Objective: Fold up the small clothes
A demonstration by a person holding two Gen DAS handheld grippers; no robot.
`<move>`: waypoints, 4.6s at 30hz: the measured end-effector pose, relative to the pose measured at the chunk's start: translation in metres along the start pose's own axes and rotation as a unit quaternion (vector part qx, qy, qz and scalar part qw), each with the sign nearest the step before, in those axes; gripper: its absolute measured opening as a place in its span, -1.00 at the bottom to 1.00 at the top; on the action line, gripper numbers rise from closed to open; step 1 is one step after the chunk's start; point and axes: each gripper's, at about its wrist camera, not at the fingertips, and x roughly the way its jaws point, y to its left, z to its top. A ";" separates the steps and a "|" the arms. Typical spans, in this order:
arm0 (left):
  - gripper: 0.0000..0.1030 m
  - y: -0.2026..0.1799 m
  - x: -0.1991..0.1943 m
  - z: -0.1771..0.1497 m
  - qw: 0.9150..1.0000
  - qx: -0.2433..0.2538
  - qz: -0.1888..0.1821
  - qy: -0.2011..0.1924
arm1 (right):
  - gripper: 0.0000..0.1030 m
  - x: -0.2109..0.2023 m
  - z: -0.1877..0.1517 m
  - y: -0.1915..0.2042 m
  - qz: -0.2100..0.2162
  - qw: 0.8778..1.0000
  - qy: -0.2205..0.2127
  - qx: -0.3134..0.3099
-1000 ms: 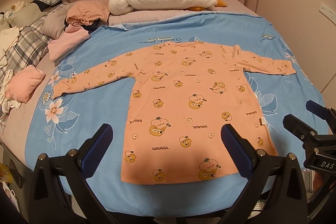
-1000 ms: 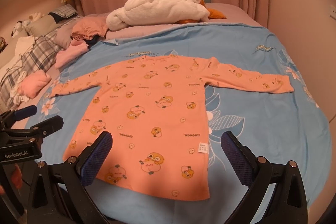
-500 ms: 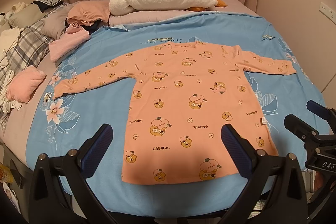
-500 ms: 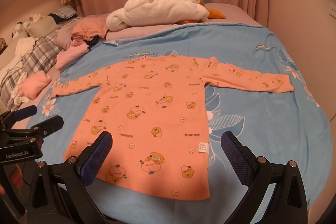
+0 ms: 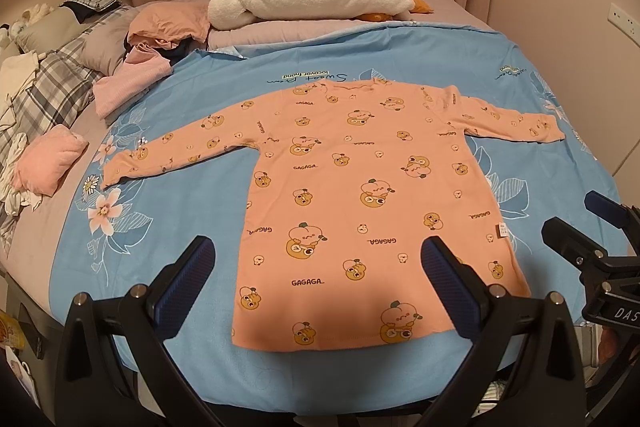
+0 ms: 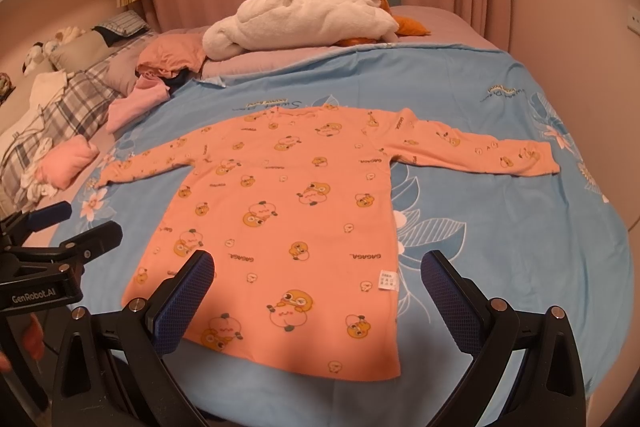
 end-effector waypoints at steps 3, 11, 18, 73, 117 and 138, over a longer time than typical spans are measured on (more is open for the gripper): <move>1.00 0.000 0.000 0.000 1.000 0.000 0.000 0.000 | 0.99 0.000 0.000 0.000 0.000 1.000 0.000 -0.001; 1.00 0.000 0.000 0.000 1.000 0.000 0.001 0.000 | 0.99 0.000 0.000 0.000 0.001 1.000 0.000 0.001; 1.00 0.000 0.000 0.000 1.000 0.000 0.000 0.000 | 0.99 0.000 -0.001 0.000 0.000 1.000 0.000 0.002; 0.99 0.009 0.102 -0.005 0.991 -0.074 -0.061 0.097 | 0.99 0.064 -0.023 -0.059 0.102 0.985 0.025 0.136; 0.99 0.004 0.225 0.114 0.982 -0.120 -0.126 0.076 | -0.84 0.116 0.091 -0.273 -0.056 0.964 -0.120 0.230; 0.99 0.169 0.193 0.074 0.961 -0.264 -0.069 0.053 | -0.82 0.227 0.108 0.161 -0.105 0.926 -0.052 -0.358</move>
